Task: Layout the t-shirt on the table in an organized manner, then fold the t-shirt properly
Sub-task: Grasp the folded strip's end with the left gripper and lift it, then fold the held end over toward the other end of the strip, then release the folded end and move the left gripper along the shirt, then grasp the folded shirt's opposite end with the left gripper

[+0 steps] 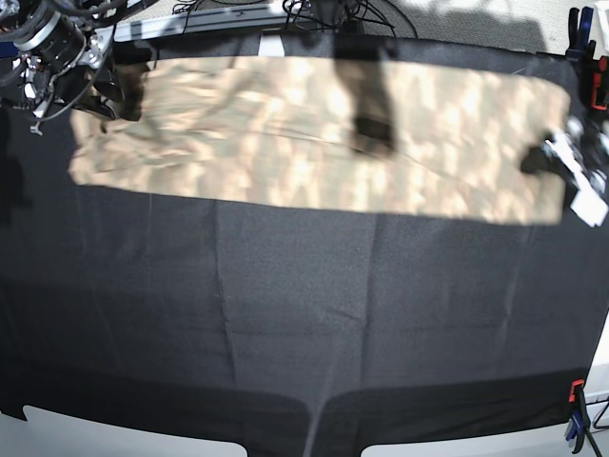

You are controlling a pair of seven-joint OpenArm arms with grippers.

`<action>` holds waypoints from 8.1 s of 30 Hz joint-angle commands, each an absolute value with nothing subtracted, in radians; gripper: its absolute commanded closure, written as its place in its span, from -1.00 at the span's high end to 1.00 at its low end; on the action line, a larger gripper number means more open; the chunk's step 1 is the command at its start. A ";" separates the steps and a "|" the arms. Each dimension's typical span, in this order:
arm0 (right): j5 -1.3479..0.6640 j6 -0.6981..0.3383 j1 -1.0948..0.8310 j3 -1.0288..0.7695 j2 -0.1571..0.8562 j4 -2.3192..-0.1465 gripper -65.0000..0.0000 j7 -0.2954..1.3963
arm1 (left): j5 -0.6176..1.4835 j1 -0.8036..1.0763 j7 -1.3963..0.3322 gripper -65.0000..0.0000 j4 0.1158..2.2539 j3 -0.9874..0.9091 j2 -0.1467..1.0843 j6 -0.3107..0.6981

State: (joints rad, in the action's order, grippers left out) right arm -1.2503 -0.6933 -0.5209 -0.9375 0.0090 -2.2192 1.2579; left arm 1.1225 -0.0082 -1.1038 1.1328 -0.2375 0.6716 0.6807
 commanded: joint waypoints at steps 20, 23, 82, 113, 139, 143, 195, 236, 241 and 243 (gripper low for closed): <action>-1.268 -0.698 -0.526 -0.942 0.017 -2.239 -0.59 1.268 | 0.841 -0.146 -1.095 -1.00 1.237 -0.248 0.671 0.433; -1.268 -0.698 -0.526 -0.942 0.017 -2.239 -0.59 1.267 | 0.842 -0.146 -1.156 -1.00 1.327 -0.248 0.646 0.432; -1.267 -0.698 -0.526 -0.942 0.017 -2.239 -0.35 1.254 | 0.926 0.196 -1.106 0.07 1.911 -0.051 0.084 0.483; -1.257 -0.698 -0.526 -0.942 0.017 -2.239 -0.29 1.144 | 0.366 0.171 -0.915 0.07 1.988 -0.051 0.300 0.403; -1.259 -0.698 -0.527 -0.942 0.016 -2.239 -0.29 1.243 | 0.385 0.209 -1.067 0.03 2.062 0.172 0.293 0.388; -1.259 -0.698 -0.526 -0.942 0.016 -2.239 -0.29 1.238 | 0.383 0.291 -1.079 0.03 2.140 0.171 0.320 0.389; -0.972 -0.698 -0.230 -0.955 0.131 -1.823 0.28 1.127 | 0.395 0.424 -0.936 0.03 2.287 0.171 0.331 0.392; -1.052 -0.698 -0.363 -1.015 0.233 -1.888 0.28 1.134 | -0.120 0.109 -0.421 0.03 1.577 0.904 0.068 0.314; -1.052 -0.698 -0.363 -1.015 0.233 -1.888 0.28 1.134 | -0.187 0.099 -0.368 0.03 1.538 0.903 0.073 0.313; -1.052 -0.698 -0.363 -1.015 0.233 -1.888 0.28 1.134 | -0.182 0.100 -0.369 0.03 1.528 0.904 0.073 0.314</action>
State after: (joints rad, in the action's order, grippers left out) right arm -1.0443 -0.6933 -0.3630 -1.0100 0.2157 -1.8675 1.1316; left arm -0.1879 0.1066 -0.3954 1.5131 0.9024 0.0860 0.3168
